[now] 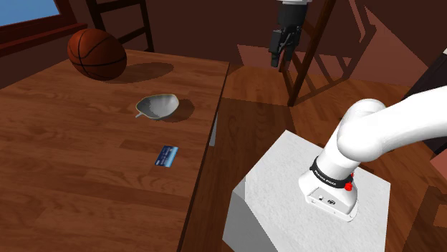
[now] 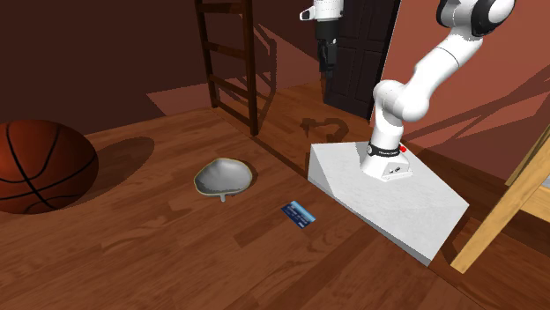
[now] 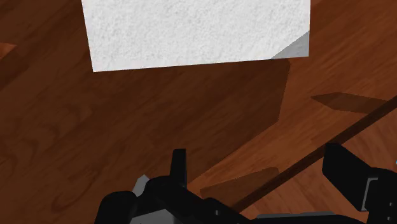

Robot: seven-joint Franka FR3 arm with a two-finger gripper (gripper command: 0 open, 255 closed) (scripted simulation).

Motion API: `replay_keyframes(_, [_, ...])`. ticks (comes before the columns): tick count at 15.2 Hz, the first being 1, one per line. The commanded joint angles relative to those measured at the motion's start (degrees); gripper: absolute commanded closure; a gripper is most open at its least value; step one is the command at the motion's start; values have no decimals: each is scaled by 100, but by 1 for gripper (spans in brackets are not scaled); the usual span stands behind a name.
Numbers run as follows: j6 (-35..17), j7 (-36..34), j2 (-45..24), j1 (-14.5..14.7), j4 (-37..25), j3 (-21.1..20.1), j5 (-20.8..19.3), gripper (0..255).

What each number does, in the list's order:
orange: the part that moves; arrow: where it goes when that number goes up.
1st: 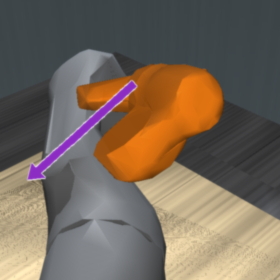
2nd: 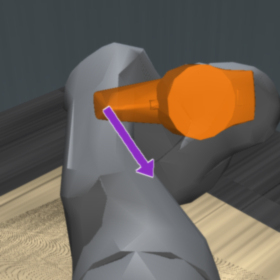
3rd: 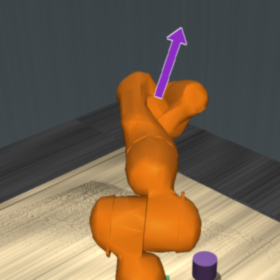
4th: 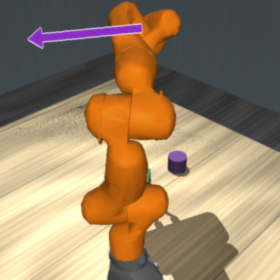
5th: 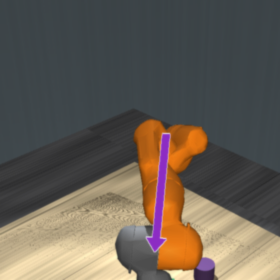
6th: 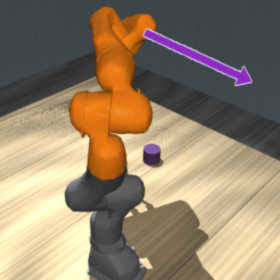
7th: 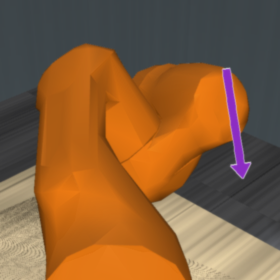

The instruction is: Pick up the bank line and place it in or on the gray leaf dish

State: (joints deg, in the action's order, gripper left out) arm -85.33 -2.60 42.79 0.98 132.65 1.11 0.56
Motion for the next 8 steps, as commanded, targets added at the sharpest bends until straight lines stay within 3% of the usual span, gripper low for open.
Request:
replay_keyframes(1, [0,0,0,0,0,0,0,0])
replay_keyframes(8, [-392,-1537,-479,42,305,-716,932,0])
